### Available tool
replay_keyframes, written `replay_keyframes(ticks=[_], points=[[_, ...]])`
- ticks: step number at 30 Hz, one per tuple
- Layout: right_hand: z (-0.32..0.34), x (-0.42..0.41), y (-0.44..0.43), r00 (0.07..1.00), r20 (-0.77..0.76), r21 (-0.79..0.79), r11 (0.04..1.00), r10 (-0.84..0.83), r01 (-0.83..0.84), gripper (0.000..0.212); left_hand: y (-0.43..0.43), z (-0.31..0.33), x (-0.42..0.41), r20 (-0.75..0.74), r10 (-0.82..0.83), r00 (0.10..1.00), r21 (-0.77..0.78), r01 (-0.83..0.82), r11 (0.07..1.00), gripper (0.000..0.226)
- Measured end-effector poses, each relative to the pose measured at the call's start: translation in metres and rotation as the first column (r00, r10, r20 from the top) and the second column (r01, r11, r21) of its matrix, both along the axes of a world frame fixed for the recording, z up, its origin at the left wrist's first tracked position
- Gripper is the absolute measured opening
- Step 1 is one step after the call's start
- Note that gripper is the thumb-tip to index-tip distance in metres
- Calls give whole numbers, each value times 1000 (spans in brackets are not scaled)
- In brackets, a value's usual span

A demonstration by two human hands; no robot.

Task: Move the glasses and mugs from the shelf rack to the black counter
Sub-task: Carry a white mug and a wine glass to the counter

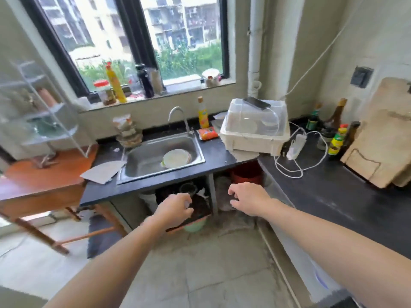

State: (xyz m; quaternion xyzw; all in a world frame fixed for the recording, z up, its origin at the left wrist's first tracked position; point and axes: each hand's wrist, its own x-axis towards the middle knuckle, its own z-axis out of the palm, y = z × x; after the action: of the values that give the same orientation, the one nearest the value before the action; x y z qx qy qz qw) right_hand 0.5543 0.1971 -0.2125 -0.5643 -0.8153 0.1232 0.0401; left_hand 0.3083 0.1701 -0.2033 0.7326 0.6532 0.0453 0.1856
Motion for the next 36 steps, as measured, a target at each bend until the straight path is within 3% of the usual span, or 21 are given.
replay_keyframes(ticks=[9,20,26,31,36], points=[[17,-215,115,939,-10,20,939,343,-343,35,17,11,-182,18,371,928,-44,-370,928,28],[48,-484,201,762,-58,148,760,645,-633,34,20,51,-385,99,726,681,25,-731,682,27],[46,-611,220,749,-47,107,748,661,-655,38,30,41,-500,125,757,641,23,-765,643,27],[57,-705,240,794,-94,139,798,601,-587,41,57,52,-604,142,715,685,51,-726,685,16],[83,-767,262,818,-185,194,836,545,-513,41,102,80,-691,178,676,715,93,-696,712,23]])
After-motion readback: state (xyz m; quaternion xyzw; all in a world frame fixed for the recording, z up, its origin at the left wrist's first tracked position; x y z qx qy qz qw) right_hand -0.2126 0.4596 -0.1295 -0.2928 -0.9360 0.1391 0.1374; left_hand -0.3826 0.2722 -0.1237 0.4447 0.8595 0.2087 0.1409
